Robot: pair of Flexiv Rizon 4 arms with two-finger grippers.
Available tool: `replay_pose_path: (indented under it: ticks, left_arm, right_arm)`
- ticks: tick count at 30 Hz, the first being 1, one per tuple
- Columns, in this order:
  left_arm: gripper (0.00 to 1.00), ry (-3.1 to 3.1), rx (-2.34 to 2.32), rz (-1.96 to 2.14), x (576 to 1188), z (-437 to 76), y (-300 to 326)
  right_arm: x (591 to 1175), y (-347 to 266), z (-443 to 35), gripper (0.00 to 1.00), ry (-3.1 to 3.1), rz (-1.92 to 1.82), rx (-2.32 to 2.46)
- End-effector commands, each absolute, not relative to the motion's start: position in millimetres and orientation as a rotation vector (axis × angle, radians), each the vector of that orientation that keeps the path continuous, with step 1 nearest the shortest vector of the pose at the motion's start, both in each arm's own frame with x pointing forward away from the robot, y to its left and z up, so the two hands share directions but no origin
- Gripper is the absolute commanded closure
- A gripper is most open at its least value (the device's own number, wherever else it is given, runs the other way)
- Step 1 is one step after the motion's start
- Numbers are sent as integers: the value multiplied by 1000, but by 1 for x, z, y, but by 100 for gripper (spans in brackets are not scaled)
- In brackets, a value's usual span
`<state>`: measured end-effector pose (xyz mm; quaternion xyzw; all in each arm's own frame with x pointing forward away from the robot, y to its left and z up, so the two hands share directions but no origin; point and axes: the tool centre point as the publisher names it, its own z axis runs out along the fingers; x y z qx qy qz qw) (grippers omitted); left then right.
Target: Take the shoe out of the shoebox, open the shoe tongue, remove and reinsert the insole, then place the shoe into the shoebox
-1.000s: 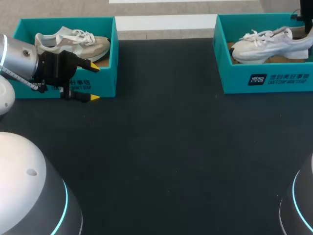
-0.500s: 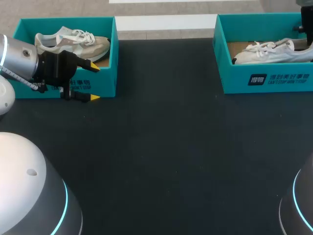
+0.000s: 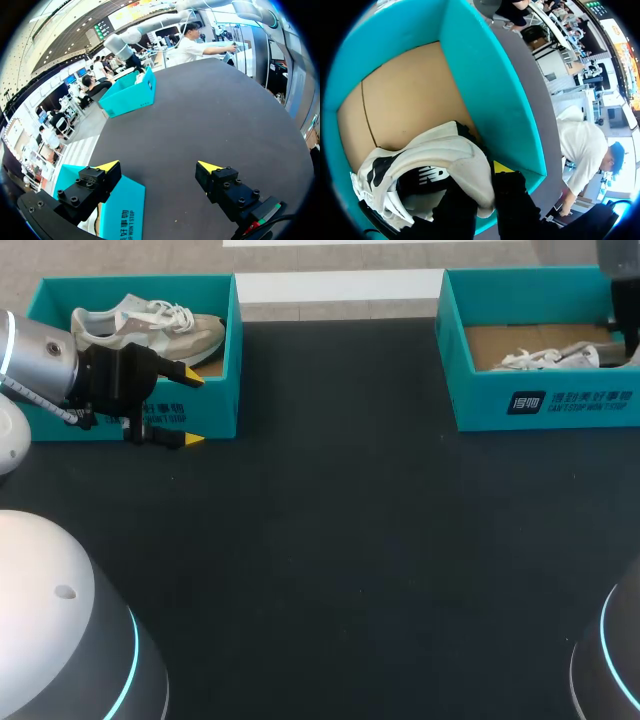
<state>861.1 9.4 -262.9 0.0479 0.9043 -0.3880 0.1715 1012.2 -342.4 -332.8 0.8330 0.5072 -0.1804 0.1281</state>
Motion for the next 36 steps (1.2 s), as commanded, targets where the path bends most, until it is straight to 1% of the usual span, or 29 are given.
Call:
replay_pose_path:
  ticks: [1, 5, 10, 11, 12, 13, 14, 15, 17, 19, 20, 22, 24, 25, 26, 28, 30, 32, 34, 36]
  left_arm:
    - [0, 2568, 135, -1098, 860, -263, 9]
    - [0, 2568, 135, -1098, 860, -263, 9]
    - [0, 2568, 135, -1098, 860, -263, 9]
    - [0, 2568, 135, -1098, 860, -263, 9]
    - [0, 2568, 135, -1098, 860, -263, 9]
    - [0, 2568, 135, -1098, 860, -263, 9]
    - [0, 2568, 135, -1098, 860, -263, 9]
    - [0, 2568, 135, -1098, 860, -263, 9]
    - [0, 2568, 135, -1098, 860, -263, 9]
    - [0, 2568, 135, -1098, 860, -263, 9]
    - [0, 2568, 135, -1098, 860, -263, 9]
    - [0, 2568, 135, -1098, 860, -263, 9]
    - [0, 2568, 135, -1098, 860, -263, 9]
    - [0, 2568, 135, -1098, 860, -263, 9]
    - [0, 2568, 135, -1098, 860, -263, 9]
    - [0, 2568, 135, -1098, 860, -263, 9]
    - [0, 2568, 135, -1098, 860, -263, 9]
    - [0, 2568, 135, -1098, 860, -263, 9]
    - [0, 2568, 135, -1098, 860, -263, 9]
    - [0, 2568, 135, -1098, 860, -263, 9]
  right_arm:
    - [1011, -345, -341, 100, 1483, -518, 2415]
    - [1012, -347, -352, 100, 1492, -521, 2406]
    - [1014, -348, -355, 100, 1489, -517, 2396]
    - [1014, -348, -355, 79, 1487, -517, 2395]
    - [1015, -348, -355, 63, 1483, -513, 2402]
    - [1015, -349, -355, 54, 1479, -513, 2398]
    - [1016, -349, -355, 47, 1478, -512, 2399]
    - [1016, -350, -354, 26, 1477, -511, 2399]
    - [1017, -350, -353, 4, 1473, -510, 2401]
    - [1017, -350, -350, 11, 1472, -506, 2399]
    - [1017, -349, -346, 10, 1471, -499, 2401]
    - [1017, -348, -339, 13, 1471, -484, 2404]
    - [1016, -345, -329, 8, 1474, -458, 2403]
    - [1016, -343, -324, 4, 1482, -439, 2410]
    - [1016, -341, -318, 6, 1486, -422, 2414]
    - [1016, -338, -307, 5, 1495, -390, 2419]
    - [1015, -332, -294, 6, 1500, -351, 2425]
    - [1012, -326, -281, 4, 1515, -310, 2427]
    - [1008, -320, -270, 4, 1530, -273, 2425]
    - [1003, -313, -261, 2, 1550, -253, 2408]
